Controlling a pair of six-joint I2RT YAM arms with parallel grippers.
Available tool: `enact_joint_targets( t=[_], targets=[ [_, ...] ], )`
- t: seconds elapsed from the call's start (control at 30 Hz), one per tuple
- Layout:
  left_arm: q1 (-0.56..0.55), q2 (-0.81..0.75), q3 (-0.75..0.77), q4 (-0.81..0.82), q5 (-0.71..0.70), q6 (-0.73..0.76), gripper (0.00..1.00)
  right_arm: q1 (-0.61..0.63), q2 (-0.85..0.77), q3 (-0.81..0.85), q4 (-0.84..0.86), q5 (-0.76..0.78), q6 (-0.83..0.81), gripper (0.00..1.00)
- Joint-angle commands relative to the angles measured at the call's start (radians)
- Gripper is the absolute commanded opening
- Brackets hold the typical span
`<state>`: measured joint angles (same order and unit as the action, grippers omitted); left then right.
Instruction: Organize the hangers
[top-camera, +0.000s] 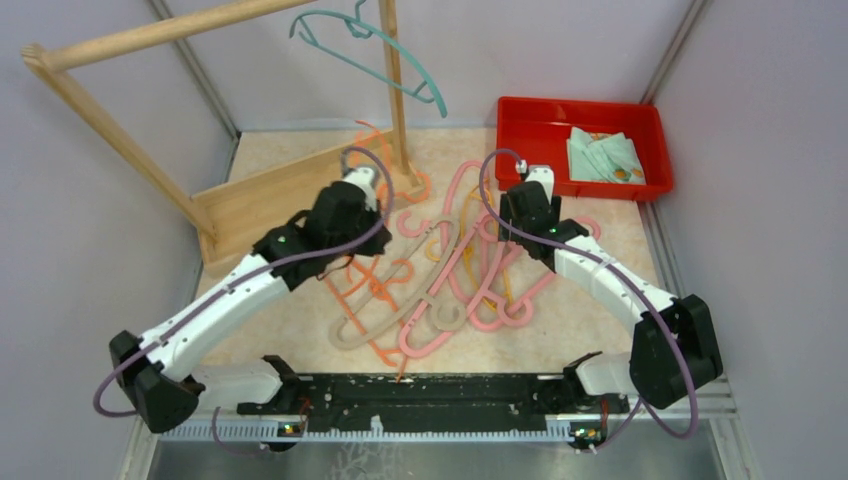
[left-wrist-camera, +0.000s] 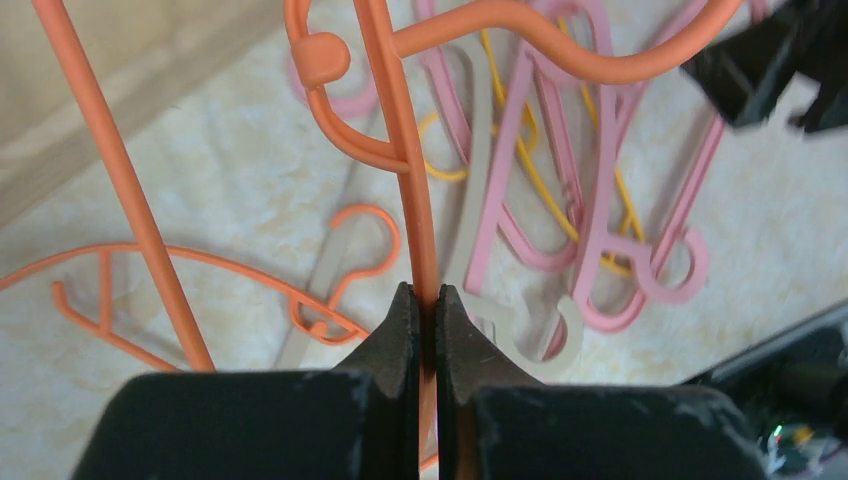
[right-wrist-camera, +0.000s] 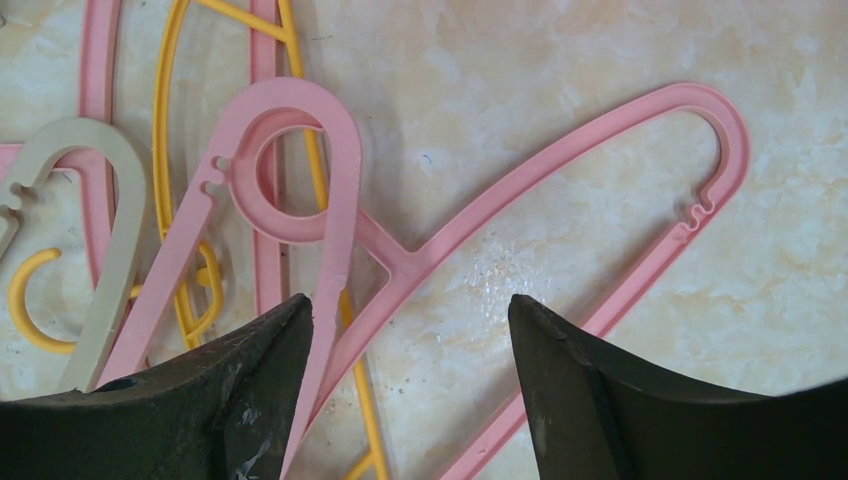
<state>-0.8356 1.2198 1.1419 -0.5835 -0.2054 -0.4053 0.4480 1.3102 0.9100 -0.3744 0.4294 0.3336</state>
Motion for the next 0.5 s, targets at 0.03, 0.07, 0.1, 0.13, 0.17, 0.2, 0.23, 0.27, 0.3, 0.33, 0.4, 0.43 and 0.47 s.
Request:
enact_joint_targets(
  t=[0.03, 0.07, 0.1, 0.13, 0.17, 0.2, 0.23, 0.27, 0.3, 0.33, 0.4, 0.43, 0.47],
  targets=[
    [0.164, -0.108, 0.080, 0.062, 0.061, -0.100, 0.00, -0.011, -0.028, 0.040, 0.013, 0.025, -0.012, 0.72],
    [0.186, -0.105, 0.107, 0.068, 0.067, -0.099, 0.00, -0.011, -0.030, 0.046, 0.003, 0.030, -0.015, 0.72],
    [0.207, -0.099, 0.137, 0.086, 0.076, -0.095, 0.00, -0.010, -0.031, 0.053, -0.006, 0.033, -0.020, 0.72],
    [0.232, -0.089, 0.163, 0.100, 0.096, -0.092, 0.00, -0.011, -0.033, 0.060, -0.016, 0.036, -0.024, 0.72],
    [0.262, -0.076, 0.191, 0.127, 0.117, -0.094, 0.00, -0.011, -0.035, 0.068, -0.025, 0.040, -0.026, 0.72],
    [0.307, -0.062, 0.221, 0.157, 0.149, -0.099, 0.00, -0.011, -0.038, 0.072, -0.032, 0.042, -0.028, 0.72],
    [0.331, -0.048, 0.230, 0.192, 0.187, -0.105, 0.00, -0.011, -0.042, 0.076, -0.037, 0.046, -0.029, 0.72],
    [0.372, -0.031, 0.239, 0.230, 0.228, -0.121, 0.00, -0.011, -0.047, 0.080, -0.040, 0.048, -0.030, 0.72],
    [0.416, -0.016, 0.244, 0.275, 0.284, -0.141, 0.00, -0.011, -0.051, 0.083, -0.043, 0.050, -0.031, 0.72],
    [0.457, 0.000, 0.246, 0.317, 0.339, -0.170, 0.00, -0.011, -0.056, 0.087, -0.046, 0.053, -0.033, 0.73],
    [0.523, 0.023, 0.252, 0.394, 0.400, -0.207, 0.00, -0.010, -0.062, 0.090, -0.052, 0.062, -0.039, 0.73],
    [0.539, 0.033, 0.263, 0.422, 0.413, -0.217, 0.00, -0.011, -0.065, 0.091, -0.055, 0.068, -0.042, 0.73],
    [0.551, 0.041, 0.273, 0.446, 0.423, -0.221, 0.00, -0.011, -0.068, 0.091, -0.055, 0.074, -0.046, 0.73]
  ],
)
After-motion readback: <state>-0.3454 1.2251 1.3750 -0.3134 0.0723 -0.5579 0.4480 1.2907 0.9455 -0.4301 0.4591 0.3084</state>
